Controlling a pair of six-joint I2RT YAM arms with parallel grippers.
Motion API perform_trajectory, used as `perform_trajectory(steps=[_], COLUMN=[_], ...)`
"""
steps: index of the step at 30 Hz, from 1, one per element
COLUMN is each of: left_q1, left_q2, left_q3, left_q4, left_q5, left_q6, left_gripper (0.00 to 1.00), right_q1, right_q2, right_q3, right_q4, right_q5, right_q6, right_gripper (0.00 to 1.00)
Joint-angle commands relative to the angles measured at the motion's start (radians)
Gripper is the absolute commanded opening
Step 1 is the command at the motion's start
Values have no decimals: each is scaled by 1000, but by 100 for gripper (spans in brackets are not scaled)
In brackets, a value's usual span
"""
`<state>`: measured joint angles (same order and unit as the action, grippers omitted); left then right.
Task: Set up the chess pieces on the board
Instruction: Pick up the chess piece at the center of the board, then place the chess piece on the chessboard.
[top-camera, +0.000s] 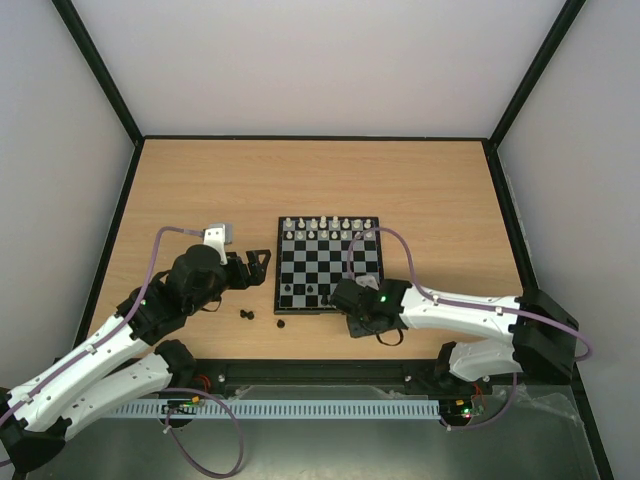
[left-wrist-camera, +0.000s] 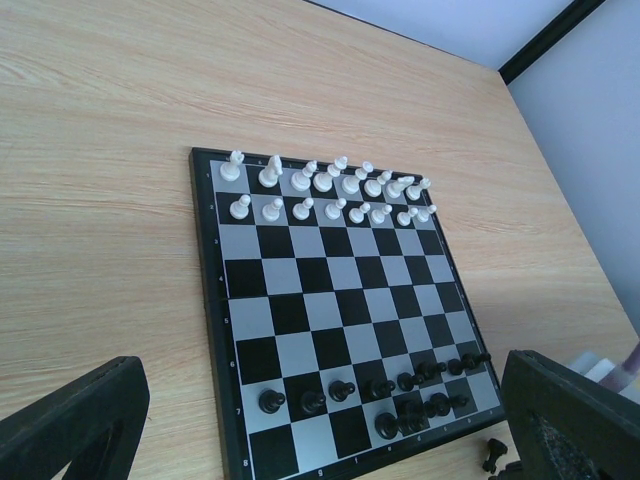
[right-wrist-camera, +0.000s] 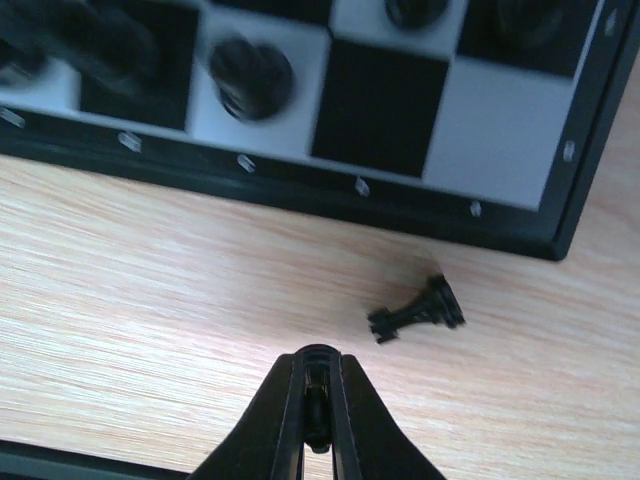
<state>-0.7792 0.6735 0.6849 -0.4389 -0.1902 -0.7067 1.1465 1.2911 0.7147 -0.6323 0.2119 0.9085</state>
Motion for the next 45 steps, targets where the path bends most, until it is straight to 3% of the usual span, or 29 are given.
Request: perform_trajectory(steps=[1,13,33,45], left_q1=[8,8,8,8], left_q2=[-8,-18,-18,-14], left_q3=[-9,2,9,7], left_q4=[3,-17,-27,-24], left_q5=[8,-7,-17,-14], left_q6=[-1,6,5,5], left_gripper=[100,99,99,99], right_q1=[-25,-182,-249,-250], right_q2=[0,87,180,150], right_q3=[92,150,177,178], right_q4=[-81,-43,31,13], right_q5=[72,63,30,19], right_q6=[-13,-151,-241,-242], right_gripper=[5,5,5,17])
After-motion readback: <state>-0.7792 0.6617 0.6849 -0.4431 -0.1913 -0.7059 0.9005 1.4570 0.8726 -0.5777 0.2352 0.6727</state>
